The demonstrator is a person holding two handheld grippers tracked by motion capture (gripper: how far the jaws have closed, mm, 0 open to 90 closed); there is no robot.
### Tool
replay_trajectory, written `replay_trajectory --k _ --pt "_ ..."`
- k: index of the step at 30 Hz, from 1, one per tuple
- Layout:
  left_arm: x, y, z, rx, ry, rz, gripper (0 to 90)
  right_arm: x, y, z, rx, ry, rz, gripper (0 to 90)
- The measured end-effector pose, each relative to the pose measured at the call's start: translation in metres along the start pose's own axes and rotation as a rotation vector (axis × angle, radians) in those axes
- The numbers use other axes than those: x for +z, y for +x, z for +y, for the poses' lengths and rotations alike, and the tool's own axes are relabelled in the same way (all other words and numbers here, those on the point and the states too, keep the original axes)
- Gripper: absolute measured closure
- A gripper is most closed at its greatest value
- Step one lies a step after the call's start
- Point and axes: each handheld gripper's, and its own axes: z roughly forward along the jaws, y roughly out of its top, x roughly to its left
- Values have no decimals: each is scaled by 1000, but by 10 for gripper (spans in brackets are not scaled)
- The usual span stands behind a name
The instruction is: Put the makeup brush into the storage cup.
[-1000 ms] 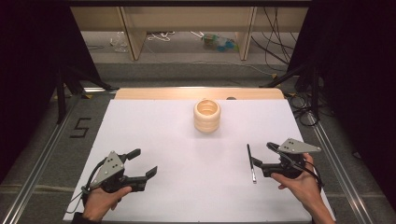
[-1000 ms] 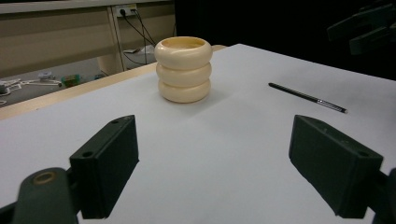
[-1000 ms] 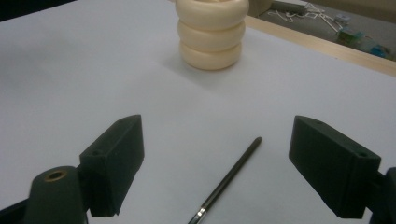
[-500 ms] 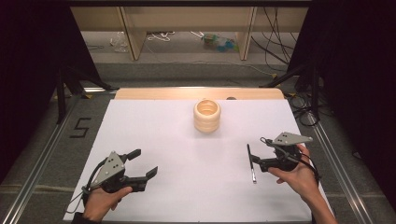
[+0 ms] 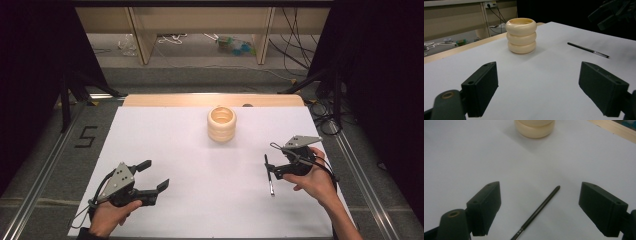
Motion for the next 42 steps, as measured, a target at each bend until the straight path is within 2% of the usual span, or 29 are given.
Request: replay_trajectory --k 6,7,9,10,11,13,14,15,18,20,23,26,27,30,31,34,35,40,42 --pt "0 0 0 16 1 -3 158 6 -2 3 -13 55 6 200" --pt "0 0 0 15 0 -3 158 9 -1 3 -9 52 -4 200" --pt "0 0 0 17 1 -3 158 10 0 4 1 79 5 200" --pt "0 0 0 17 1 -3 158 10 0 6 -10 105 15 200" --pt "0 0 0 17 1 -3 158 12 0 5 -22 94 8 202" --pt "1 0 0 17 2 -4 158 13 -1 7 -28 126 23 205" --pt "1 0 0 18 3 -4 158 15 -2 8 -36 108 8 206" --pt "1 0 0 18 2 -3 158 17 -2 9 -37 125 7 208" --pt "0 0 0 19 2 -4 158 18 -3 10 -40 130 5 215" --pt "0 0 0 18 2 -2 158 18 -4 11 -31 160 22 216" --pt "1 -1 0 7 1 -4 158 22 -4 12 -50 150 21 221" --pt "1 -1 0 11 4 -3 158 23 -5 14 -66 164 33 225" --pt "1 -1 0 11 5 -3 158 23 -4 14 -62 184 38 225" --pt "1 -1 0 13 2 -5 158 25 -3 14 -58 196 33 229" --pt "1 -1 0 13 0 -5 158 26 -2 14 -51 218 35 230" --pt "1 -1 0 7 4 -5 158 28 -3 14 -59 229 45 234" --pt "1 -1 0 20 8 -8 158 28 -3 14 -61 233 49 236" --pt "2 -2 0 25 6 -8 158 33 -2 14 -64 269 44 238" --pt "2 -1 0 23 7 -9 158 35 -2 14 -69 279 57 243"
